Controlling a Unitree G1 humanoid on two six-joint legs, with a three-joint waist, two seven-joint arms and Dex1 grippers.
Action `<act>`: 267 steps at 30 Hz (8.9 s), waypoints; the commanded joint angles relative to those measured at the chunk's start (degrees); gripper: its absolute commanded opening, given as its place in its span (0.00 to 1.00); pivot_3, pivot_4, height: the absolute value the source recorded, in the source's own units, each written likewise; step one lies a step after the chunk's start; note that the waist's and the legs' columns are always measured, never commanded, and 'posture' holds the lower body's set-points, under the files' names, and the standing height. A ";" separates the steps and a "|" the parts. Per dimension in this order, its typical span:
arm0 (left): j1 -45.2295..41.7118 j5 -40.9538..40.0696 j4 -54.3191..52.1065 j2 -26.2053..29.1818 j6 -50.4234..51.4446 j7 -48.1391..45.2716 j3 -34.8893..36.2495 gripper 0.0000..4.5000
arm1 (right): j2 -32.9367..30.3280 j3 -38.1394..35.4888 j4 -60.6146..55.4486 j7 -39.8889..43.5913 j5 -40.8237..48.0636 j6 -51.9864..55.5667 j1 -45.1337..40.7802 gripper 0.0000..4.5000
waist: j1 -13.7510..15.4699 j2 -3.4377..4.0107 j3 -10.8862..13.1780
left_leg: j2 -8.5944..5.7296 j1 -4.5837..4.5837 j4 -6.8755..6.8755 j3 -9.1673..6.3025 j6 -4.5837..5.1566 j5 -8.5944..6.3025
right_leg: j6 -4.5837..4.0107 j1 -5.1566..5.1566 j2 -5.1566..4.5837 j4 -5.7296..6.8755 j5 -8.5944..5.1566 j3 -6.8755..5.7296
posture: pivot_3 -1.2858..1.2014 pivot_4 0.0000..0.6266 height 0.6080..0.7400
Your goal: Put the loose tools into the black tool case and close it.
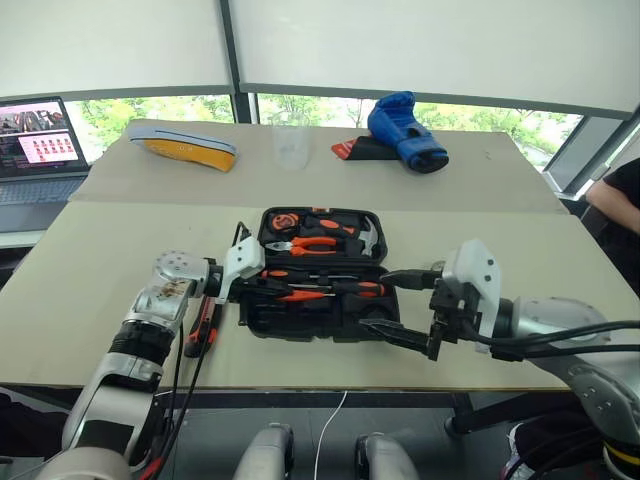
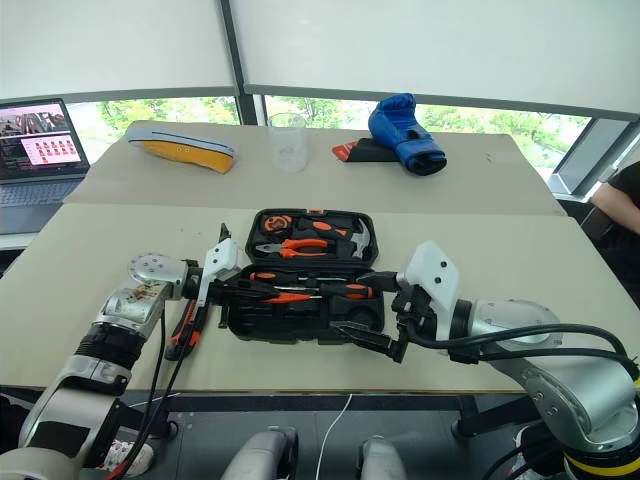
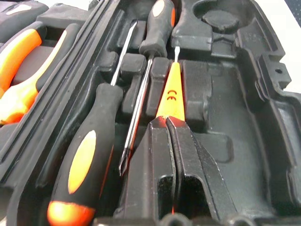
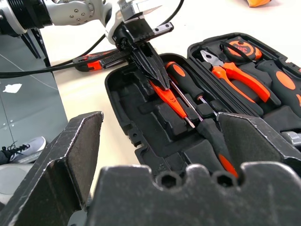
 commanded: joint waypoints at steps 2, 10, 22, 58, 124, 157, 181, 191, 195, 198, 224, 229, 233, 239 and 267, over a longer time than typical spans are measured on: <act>0.84 3.43 2.65 3.66 -3.56 -1.81 -1.56 0.02 | 0.48 -0.59 -0.21 -0.16 -0.28 -1.74 -1.10 1.00 | -0.09 0.04 -0.02 | 0.00 0.00 -0.03 0.01 0.00 0.00 | -0.01 -0.02 -0.02 0.00 0.00 0.01 | 0.52 0.24 1.00; -2.62 2.49 4.93 3.33 -3.44 -2.48 -1.09 0.02 | 1.87 0.30 0.31 -0.52 -1.06 -2.07 -1.06 1.00 | 0.00 0.07 -0.04 | 0.00 -0.01 -0.08 0.04 0.00 0.00 | 0.00 -0.05 -0.10 -0.08 0.01 -0.03 | 0.52 0.24 1.00; -6.68 -0.97 -4.77 -0.82 4.47 -3.60 -0.70 0.02 | 2.54 -0.02 0.31 -0.77 -1.78 -1.97 -0.81 1.00 | 0.20 0.05 -0.02 | -0.06 -0.60 -0.03 0.07 0.07 0.04 | 0.02 -0.43 0.03 -0.07 0.11 -0.13 | 0.52 0.24 1.00; -8.96 1.09 -0.41 -1.90 -0.03 -3.02 -1.07 0.02 | 2.75 0.39 0.34 -0.93 -2.64 -3.27 0.16 1.00 | 0.39 0.04 -0.02 | 0.05 -0.54 0.06 0.09 0.05 0.03 | -0.08 -0.36 0.24 -0.08 0.16 -0.04 | 0.52 0.24 1.00; 42.16 -21.40 -62.83 9.15 66.26 38.31 41.88 0.99 | 5.09 13.51 13.76 20.68 -8.57 -11.85 -14.82 1.00 | 0.07 0.20 0.03 | 0.94 -0.93 -0.94 0.52 -0.25 -0.16 | -0.40 -1.03 0.47 -1.19 0.55 -0.29 | 0.52 0.24 1.00; 13.88 -15.69 -32.09 23.92 35.63 13.59 13.85 0.37 | -1.08 6.15 4.39 16.72 -2.11 -5.58 -6.53 1.00 | 1.24 0.44 -0.22 | 1.36 -0.83 -0.83 1.94 -0.40 -0.05 | -0.83 -1.78 0.26 -0.99 0.94 -0.56 | 0.52 0.24 1.00; -8.08 2.64 -19.95 9.00 15.90 -12.91 -15.88 0.37 | -2.20 0.73 -3.72 3.94 -2.73 -4.14 3.07 1.00 | 1.36 0.31 -0.24 | 1.99 -0.78 0.34 3.14 -0.01 -0.38 | -0.64 -1.48 0.74 -0.44 0.89 0.00 | 0.52 0.24 1.00; -8.81 5.13 -17.81 6.92 17.05 -12.12 -15.95 0.48 | -2.22 0.98 -3.40 3.25 -2.71 -4.31 3.50 1.00 | 1.49 0.31 -0.24 | 1.94 -0.78 0.55 3.17 0.34 -0.15 | -0.61 -1.33 0.73 -0.35 0.89 0.10 | 0.52 0.24 1.00; -9.71 -0.94 -20.42 8.83 21.83 -13.18 -14.67 0.82 | -2.28 1.14 -3.13 3.46 -3.05 -4.56 3.72 1.00 | 1.41 0.31 -0.24 | 1.96 -0.78 0.64 3.17 0.31 -0.18 | -0.62 -1.36 0.73 -0.22 0.89 0.09 | 0.52 0.24 1.00; -10.70 -4.63 -20.65 9.88 23.60 -13.25 -12.12 0.99 | -2.28 1.19 -2.95 3.66 -3.20 -4.76 4.01 1.00 | 1.35 0.31 -0.24 | 1.98 -0.78 0.67 3.15 0.21 -0.23 | -0.62 -1.38 0.73 -0.18 0.89 0.11 | 0.52 0.24 1.00; -6.18 7.01 -11.46 6.60 4.12 -7.00 -12.55 0.01 | -0.73 1.33 -1.70 3.11 -5.08 -6.28 4.39 1.00 | 1.67 0.35 -0.28 | 2.01 -0.75 0.94 3.17 -0.03 -0.38 | -0.61 -1.24 0.73 -0.04 0.90 0.08 | 0.52 0.24 1.00; -6.17 7.09 -9.05 4.86 3.45 -7.14 -12.54 0.01 | -0.05 1.33 -1.63 2.57 -5.15 -5.93 4.45 1.00 | 1.98 0.42 -0.32 | 2.03 -0.61 0.94 3.16 -0.09 -0.41 | -0.59 -1.04 0.66 -0.16 0.89 0.04 | 0.52 0.24 1.00; -5.63 6.79 -8.08 4.08 3.07 -7.67 -12.44 0.01 | 0.12 1.38 -1.68 2.30 -4.93 -5.74 4.25 1.00 | 1.84 0.53 -0.40 | 2.17 -0.63 0.92 3.16 -0.09 -0.42 | -0.57 -0.98 0.66 -0.58 0.91 -0.09 | 0.52 0.24 1.00; -4.42 7.97 -7.53 3.04 1.51 -7.35 -13.34 0.01 | 0.59 1.68 -1.74 1.73 -4.60 -5.38 3.61 1.00 | 1.87 0.69 -0.56 | 2.27 -0.70 0.86 3.29 -0.08 -0.42 | -0.55 -0.92 0.56 -0.95 0.92 -0.18 | 0.52 0.24 1.00; -5.63 -18.67 -27.65 0.78 30.70 -3.18 3.82 0.99 | -11.98 -14.86 9.29 6.43 -5.64 -4.23 13.00 1.00 | 1.30 0.54 -1.01 | 2.06 -0.75 0.80 3.33 0.10 -0.47 | -0.41 -0.87 0.55 -0.72 0.99 -0.03 | 0.52 0.24 1.00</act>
